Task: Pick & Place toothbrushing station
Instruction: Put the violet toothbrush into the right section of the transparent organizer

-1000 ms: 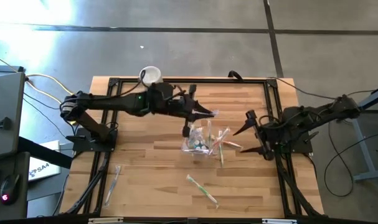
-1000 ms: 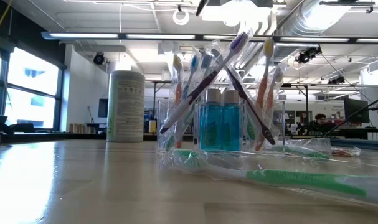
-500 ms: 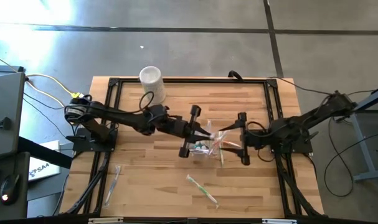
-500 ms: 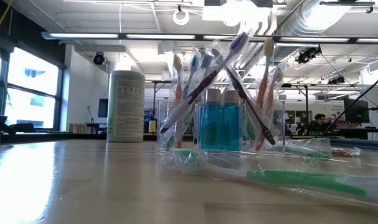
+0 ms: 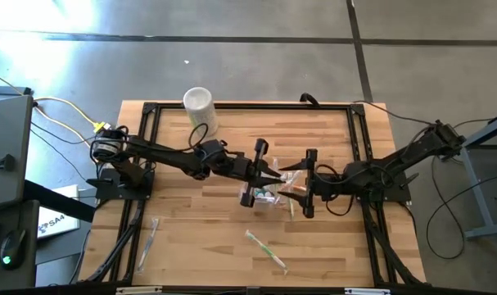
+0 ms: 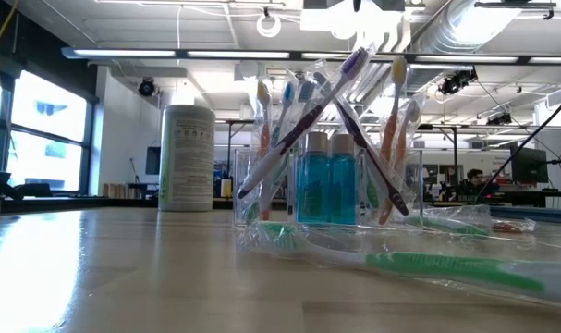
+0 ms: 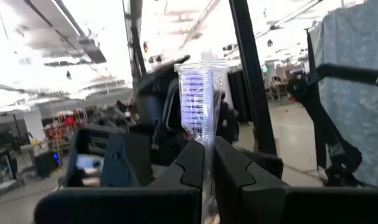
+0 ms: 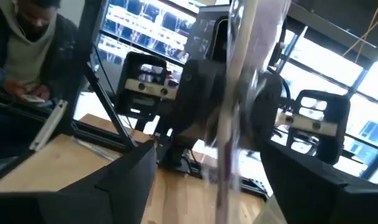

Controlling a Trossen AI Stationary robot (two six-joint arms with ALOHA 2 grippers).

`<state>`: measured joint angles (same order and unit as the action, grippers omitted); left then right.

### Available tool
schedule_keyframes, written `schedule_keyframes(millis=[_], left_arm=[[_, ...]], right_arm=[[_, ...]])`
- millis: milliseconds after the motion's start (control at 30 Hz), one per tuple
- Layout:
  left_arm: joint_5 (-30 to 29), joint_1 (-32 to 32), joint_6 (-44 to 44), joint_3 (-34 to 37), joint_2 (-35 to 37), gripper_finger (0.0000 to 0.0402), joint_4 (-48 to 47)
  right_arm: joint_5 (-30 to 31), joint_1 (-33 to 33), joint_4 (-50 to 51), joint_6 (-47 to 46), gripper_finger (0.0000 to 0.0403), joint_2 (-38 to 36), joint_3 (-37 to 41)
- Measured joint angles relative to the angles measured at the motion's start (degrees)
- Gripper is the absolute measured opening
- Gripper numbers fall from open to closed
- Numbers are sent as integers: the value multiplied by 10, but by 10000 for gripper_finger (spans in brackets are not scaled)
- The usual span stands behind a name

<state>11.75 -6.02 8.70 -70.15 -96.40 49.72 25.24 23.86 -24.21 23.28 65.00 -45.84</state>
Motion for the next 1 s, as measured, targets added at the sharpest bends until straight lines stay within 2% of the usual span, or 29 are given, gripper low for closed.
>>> schedule_keyframes(millis=[100,200,433,467,833,1000], left_arm=[[0,0,0,0,-1,11,1],[0,0,0,0,0,8,3],[11,0,12,0,0,14,-3],[10,0,13,0,0,18,-5],[12,0,33,0,0,28,-17],[17,0,35,0,0,30,-19]], right_arm=[[8,0,0,6,244,2,0],[8,0,-1,6,194,2,0],[8,0,3,35,34,2,0],[8,0,4,38,21,2,0],[8,0,11,37,15,2,0],[27,3,14,36,15,2,0]])
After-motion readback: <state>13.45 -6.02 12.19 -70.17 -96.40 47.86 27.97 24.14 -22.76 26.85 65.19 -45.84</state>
